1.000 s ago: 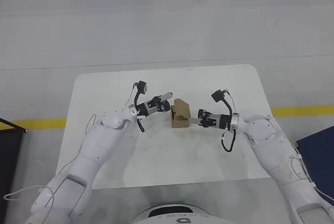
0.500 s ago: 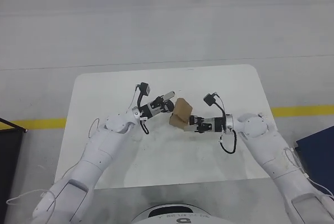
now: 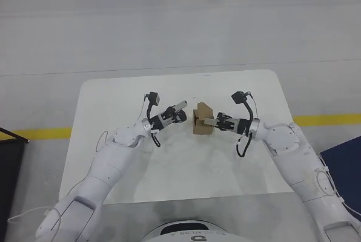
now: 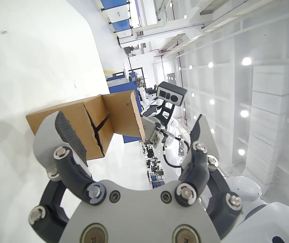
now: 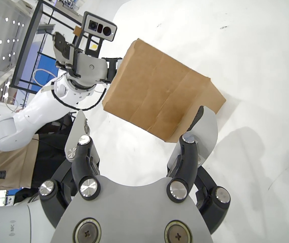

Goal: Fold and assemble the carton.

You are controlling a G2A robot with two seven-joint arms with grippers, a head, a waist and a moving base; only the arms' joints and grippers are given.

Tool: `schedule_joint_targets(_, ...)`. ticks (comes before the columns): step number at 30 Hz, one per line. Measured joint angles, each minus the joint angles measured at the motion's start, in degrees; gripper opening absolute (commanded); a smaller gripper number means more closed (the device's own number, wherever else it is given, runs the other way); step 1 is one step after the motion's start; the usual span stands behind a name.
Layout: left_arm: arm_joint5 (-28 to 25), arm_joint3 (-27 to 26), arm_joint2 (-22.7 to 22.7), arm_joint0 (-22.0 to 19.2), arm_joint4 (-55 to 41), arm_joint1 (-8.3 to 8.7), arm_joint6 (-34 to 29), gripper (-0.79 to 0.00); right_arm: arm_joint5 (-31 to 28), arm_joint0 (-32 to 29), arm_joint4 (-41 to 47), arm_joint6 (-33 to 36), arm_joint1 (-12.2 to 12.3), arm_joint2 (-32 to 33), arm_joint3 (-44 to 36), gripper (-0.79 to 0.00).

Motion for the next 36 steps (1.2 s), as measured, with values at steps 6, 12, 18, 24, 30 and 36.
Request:
schedule_joint_targets(6, 1.4, -4.0, -2.0, 1.9, 1.7, 0.93, -0.1, 0.0, 1.0, 1.3, 4.3, -1.3, -0.3, 0.3, 1.9, -0.179)
schedule_joint_targets(12, 3.6, -7.3, -3.7, 2.7, 4.0, 1.77, -0.8, 0.0, 6.1, 1.7, 1.3, -6.4, -0.7, -0.9, 1.3, -0.246)
schedule_joint_targets(18, 8.4, -9.0, -4.6, 3.3, 6.2, 2.58, -3.7, 0.0, 10.2, 3.1, -5.0, -7.0, -1.1, -3.9, 0.7, -0.274)
schedule_joint_targets(24, 16.0, -11.0, -4.6, 4.0, 11.5, 3.56, -7.0, 0.0, 11.3, 3.7, -7.9, -6.5, -1.3, -5.4, 0.4, -0.326)
schedule_joint_targets(30, 22.7, -12.8, -4.9, 4.0, 16.9, 4.48, -8.6, 0.0, 12.1, 4.0, -8.5, -6.0, -1.4, -5.7, 0.8, -0.357)
schedule_joint_targets(36, 23.1, -16.7, -6.1, 4.5, 19.0, 5.0, -6.4, -0.206, 12.0, 4.2, -9.3, -5.5, -1.4, -5.9, 0.6, -0.394)
